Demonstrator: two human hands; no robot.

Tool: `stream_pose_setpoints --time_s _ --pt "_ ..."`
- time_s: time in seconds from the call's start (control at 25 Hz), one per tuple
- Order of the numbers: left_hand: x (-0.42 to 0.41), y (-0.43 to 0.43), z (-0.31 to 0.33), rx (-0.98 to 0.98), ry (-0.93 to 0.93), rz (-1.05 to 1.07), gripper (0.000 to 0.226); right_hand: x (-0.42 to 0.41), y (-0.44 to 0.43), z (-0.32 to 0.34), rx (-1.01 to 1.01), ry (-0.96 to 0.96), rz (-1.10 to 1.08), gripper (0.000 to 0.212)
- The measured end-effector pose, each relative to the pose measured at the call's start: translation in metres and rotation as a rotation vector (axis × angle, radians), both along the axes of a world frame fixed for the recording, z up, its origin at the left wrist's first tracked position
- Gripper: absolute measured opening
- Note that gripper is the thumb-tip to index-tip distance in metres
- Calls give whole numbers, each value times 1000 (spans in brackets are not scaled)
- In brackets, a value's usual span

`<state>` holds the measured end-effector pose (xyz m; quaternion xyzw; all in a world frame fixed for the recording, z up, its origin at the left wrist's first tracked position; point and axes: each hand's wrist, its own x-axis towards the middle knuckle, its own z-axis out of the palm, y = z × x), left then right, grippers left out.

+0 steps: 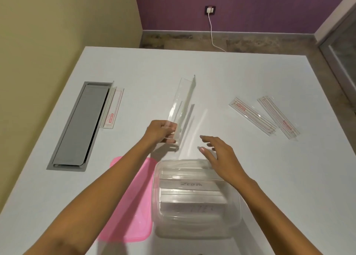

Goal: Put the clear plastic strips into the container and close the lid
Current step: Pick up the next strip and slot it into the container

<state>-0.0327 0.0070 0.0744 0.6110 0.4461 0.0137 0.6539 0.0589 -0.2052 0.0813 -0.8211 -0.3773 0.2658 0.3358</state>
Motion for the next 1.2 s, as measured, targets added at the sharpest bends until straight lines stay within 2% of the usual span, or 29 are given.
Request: stream_pose_setpoints --time_s 0.12,0.24,0.4,0.52,0.6,0.68,0.76,0.84,0.88,1.04,1.2 --pt "-8 -36 16 -130 -88 -129 21 -5 11 22 139 339 -151 50" --pt "-19 -65 29 -213 -112 -215 17 -11 16 40 266 603 -178 42" --pt "-35 -93 34 -314 -138 -244 21 -23 9 46 445 778 -191 58" --pt "-48 -98 38 -297 -130 -313 27 -32 -2 46 490 833 -192 77" --pt "-60 -95 40 -263 -142 -315 27 -33 -12 45 482 810 -199 75" --pt "-72 -93 41 -177 -158 -192 23 -34 -25 45 442 729 -195 58" --pt "-85 -91 36 99 -84 25 16 -37 -39 45 339 571 -142 47" --pt "-96 -87 26 414 59 187 17 -45 -52 44 180 367 -21 49" --pt "-100 -86 20 476 93 224 20 -50 -56 42 115 292 38 53" --pt "-111 -85 1 421 148 129 28 -64 -64 16 -81 146 213 71" --pt "-115 -83 -10 353 120 125 24 -66 -66 -12 -286 -62 353 72"
